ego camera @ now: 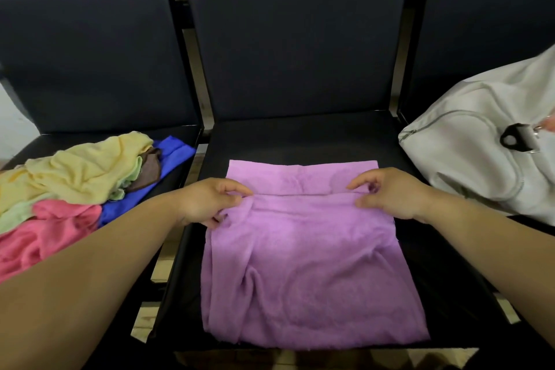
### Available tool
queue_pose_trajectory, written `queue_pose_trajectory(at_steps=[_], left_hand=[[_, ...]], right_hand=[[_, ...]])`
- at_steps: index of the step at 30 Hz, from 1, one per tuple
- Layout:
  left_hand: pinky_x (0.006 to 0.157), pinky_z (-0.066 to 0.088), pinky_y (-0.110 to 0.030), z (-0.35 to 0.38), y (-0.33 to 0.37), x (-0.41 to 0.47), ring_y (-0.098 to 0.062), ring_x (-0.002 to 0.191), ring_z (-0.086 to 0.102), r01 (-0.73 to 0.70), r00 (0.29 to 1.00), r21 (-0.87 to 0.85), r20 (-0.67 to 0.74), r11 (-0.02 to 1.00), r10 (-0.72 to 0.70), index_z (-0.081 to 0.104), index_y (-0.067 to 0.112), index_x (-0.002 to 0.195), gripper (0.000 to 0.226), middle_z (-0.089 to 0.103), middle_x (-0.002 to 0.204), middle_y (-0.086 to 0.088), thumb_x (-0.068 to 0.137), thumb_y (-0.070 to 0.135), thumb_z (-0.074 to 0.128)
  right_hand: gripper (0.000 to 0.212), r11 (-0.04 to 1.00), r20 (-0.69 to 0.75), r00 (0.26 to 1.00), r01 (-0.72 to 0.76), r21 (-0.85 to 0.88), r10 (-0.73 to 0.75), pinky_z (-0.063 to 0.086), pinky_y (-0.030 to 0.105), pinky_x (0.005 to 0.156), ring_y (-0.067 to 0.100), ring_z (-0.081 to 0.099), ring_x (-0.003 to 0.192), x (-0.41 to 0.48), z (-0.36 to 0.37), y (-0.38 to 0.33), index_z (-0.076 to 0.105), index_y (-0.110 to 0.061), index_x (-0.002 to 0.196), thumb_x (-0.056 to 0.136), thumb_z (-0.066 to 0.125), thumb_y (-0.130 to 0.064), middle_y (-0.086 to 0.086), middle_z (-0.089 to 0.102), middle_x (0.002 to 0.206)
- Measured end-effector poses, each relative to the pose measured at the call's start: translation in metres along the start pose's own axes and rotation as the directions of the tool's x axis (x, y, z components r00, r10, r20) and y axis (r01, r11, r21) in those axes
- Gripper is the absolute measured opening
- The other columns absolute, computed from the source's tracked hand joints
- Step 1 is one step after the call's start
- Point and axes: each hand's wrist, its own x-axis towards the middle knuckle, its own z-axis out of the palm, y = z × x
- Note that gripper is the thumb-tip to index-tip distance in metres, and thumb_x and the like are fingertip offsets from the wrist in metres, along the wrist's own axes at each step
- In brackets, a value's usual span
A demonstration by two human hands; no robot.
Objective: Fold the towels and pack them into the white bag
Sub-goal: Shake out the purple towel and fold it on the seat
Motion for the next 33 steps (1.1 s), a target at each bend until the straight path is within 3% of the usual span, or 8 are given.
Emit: queue_pose_trajectory(at_steps=[4, 7, 8, 10, 15, 24, 28, 33], left_hand=[[0.063, 0.058, -0.029, 0.000, -0.001, 0.006, -0.019, 0.072, 0.059, -0.019, 0.998, -0.074, -0.064, 0.997, 0.014, 0.070, 0.039, 0.120, 0.038, 0.062, 0.098, 0.000, 0.106, 0.013, 0.047], [0.057, 0.054, -0.025, -0.004, -0.004, 0.012, -0.013, 0.068, 0.059, -0.075, 0.981, -0.018, -0.181, 0.997, 0.071, 0.069, 0.038, 0.114, 0.031, 0.063, 0.071, 0.003, 0.099, 0.011, 0.060], [0.057, 0.053, -0.025, -0.006, -0.004, 0.013, -0.013, 0.067, 0.061, -0.084, 0.971, 0.003, -0.225, 0.996, 0.082, 0.069, 0.033, 0.110, 0.025, 0.067, 0.068, 0.001, 0.095, 0.013, 0.068], [0.060, 0.053, -0.028, -0.008, -0.005, 0.015, -0.017, 0.070, 0.065, -0.079, 0.946, 0.012, -0.313, 0.997, 0.079, 0.074, 0.021, 0.097, 0.014, 0.073, 0.074, -0.003, 0.087, 0.014, 0.078], [0.067, 0.055, -0.031, -0.012, -0.009, 0.020, -0.020, 0.076, 0.065, -0.016, 0.917, -0.023, -0.398, 1.000, 0.006, 0.077, 0.013, 0.084, 0.008, 0.074, 0.082, -0.004, 0.088, 0.006, 0.075], [0.067, 0.046, -0.018, -0.015, 0.012, 0.044, -0.007, 0.076, 0.066, -0.178, 0.799, 0.154, -0.554, 0.972, 0.234, 0.073, 0.029, 0.080, 0.016, 0.073, 0.080, 0.010, 0.092, 0.018, 0.073], [0.069, 0.048, -0.019, -0.021, 0.015, 0.061, -0.005, 0.077, 0.065, -0.182, 0.793, 0.270, -0.529, 0.945, 0.304, 0.072, 0.031, 0.082, 0.018, 0.071, 0.081, 0.013, 0.093, 0.017, 0.069], [0.072, 0.050, -0.022, -0.023, -0.001, 0.076, -0.004, 0.080, 0.065, -0.147, 0.789, 0.401, -0.503, 0.904, 0.352, 0.068, 0.031, 0.088, 0.012, 0.071, 0.085, 0.013, 0.093, 0.020, 0.071]], right_hand=[[0.010, 0.989, -0.046, 0.997, -0.060, 0.136, 0.067, 0.047, 0.010, 0.075, 0.006, 0.068, 0.097, 0.009, 0.001, 0.005, 0.081, -0.021, 0.091, 0.084, 0.083, -0.027, -0.009, 0.075, 0.095], [0.037, 0.959, -0.096, 0.981, -0.144, 0.244, 0.171, 0.055, 0.031, 0.083, 0.025, 0.070, 0.092, 0.018, 0.003, 0.008, 0.079, -0.007, 0.092, 0.085, 0.079, -0.043, 0.010, 0.076, 0.096], [0.033, 0.955, -0.117, 0.975, -0.153, 0.254, 0.188, 0.055, 0.034, 0.082, 0.029, 0.070, 0.091, 0.019, 0.004, 0.009, 0.079, -0.007, 0.090, 0.086, 0.079, -0.039, 0.011, 0.076, 0.093], [0.008, 0.967, -0.155, 0.972, -0.145, 0.211, 0.179, 0.053, 0.026, 0.071, 0.021, 0.070, 0.086, 0.020, 0.005, 0.010, 0.079, -0.015, 0.080, 0.085, 0.080, -0.021, -0.001, 0.075, 0.085], [0.017, 0.988, -0.289, 0.947, -0.114, 0.109, 0.141, 0.044, 0.022, 0.060, 0.010, 0.063, 0.067, 0.021, 0.001, 0.011, 0.072, -0.027, 0.080, 0.084, 0.079, -0.011, -0.004, 0.072, 0.081], [0.015, 0.997, -0.470, 0.879, -0.077, 0.020, 0.077, 0.044, 0.018, 0.065, 0.005, 0.063, 0.081, 0.031, -0.012, 0.011, 0.070, -0.029, 0.088, 0.092, 0.069, -0.014, -0.013, 0.069, 0.085], [0.021, 0.997, -0.464, 0.884, -0.071, -0.027, 0.050, 0.054, 0.029, 0.072, 0.009, 0.066, 0.081, 0.040, -0.009, 0.014, 0.068, -0.033, 0.084, 0.092, 0.066, -0.013, -0.014, 0.070, 0.085], [0.019, 0.990, -0.444, 0.895, -0.091, -0.111, 0.032, 0.049, 0.027, 0.071, 0.009, 0.065, 0.081, 0.049, -0.008, 0.023, 0.066, -0.032, 0.085, 0.091, 0.067, -0.014, -0.017, 0.066, 0.083]])
